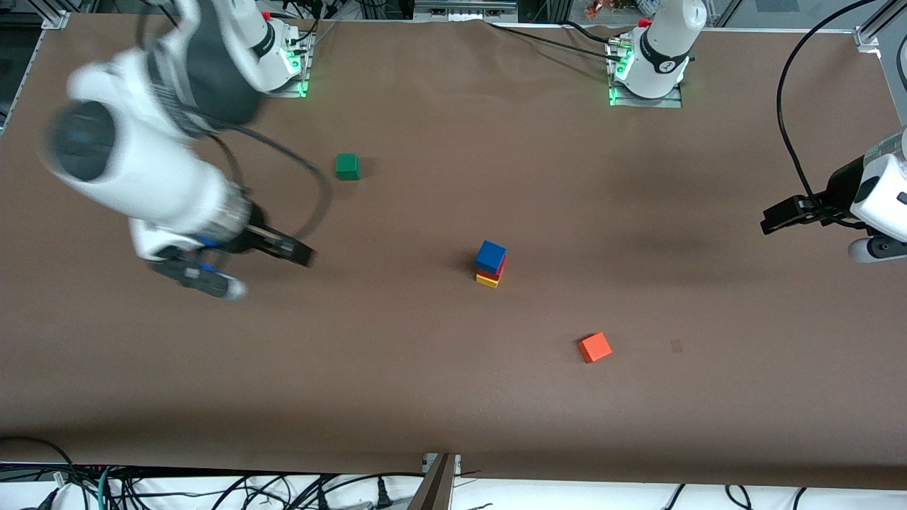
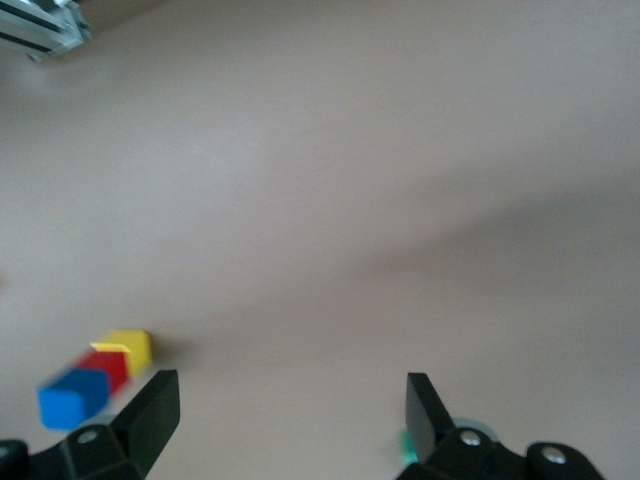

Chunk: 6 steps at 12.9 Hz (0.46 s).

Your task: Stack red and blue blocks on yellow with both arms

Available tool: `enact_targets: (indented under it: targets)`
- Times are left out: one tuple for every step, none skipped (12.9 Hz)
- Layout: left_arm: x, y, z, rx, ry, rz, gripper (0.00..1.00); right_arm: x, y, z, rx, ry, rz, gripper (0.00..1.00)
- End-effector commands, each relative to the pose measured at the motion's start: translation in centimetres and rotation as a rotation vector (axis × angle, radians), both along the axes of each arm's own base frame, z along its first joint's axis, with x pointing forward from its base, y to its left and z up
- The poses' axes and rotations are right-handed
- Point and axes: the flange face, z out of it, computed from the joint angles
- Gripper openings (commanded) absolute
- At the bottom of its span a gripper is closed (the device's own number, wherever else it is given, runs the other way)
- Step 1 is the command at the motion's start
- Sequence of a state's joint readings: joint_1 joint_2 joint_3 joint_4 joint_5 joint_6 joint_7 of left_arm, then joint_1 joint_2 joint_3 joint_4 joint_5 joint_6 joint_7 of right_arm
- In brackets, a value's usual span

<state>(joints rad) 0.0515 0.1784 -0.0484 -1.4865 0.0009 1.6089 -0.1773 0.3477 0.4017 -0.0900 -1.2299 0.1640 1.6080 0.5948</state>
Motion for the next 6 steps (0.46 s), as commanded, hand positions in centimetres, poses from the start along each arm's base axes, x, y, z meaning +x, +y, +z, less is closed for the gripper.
enact_targets:
  targets:
    - [-0.2, 0.2, 0.4, -0.017, -0.011, -0.036, 1.0, -4.8, -8.5, 2.5, 0.031, 0.02, 0.088, 1.0]
    - [-0.2, 0.2, 0.3, -0.016, -0.009, -0.041, 1.0, -6.4, -11.1, 3.1, 0.03, 0.021, 0.123, 1.0]
    - [0.0, 0.2, 0.6, -0.018, -0.018, -0.041, 1.0, -7.7, -13.4, 3.3, 0.023, 0.019, 0.155, 1.0]
    - [0.3, 0.3, 0.4, -0.018, -0.015, -0.039, 1.0, -8.7, -14.7, 3.7, -0.011, 0.011, 0.195, 1.0]
    - [0.3, 0.3, 0.4, -0.017, -0.017, -0.039, 1.0, -9.1, -15.2, 3.9, -0.045, 0.006, 0.211, 1.0]
    - [0.3, 0.3, 0.4, -0.017, -0.017, -0.039, 1.0, -9.2, -15.3, 3.9, -0.051, 0.011, 0.215, 1.0]
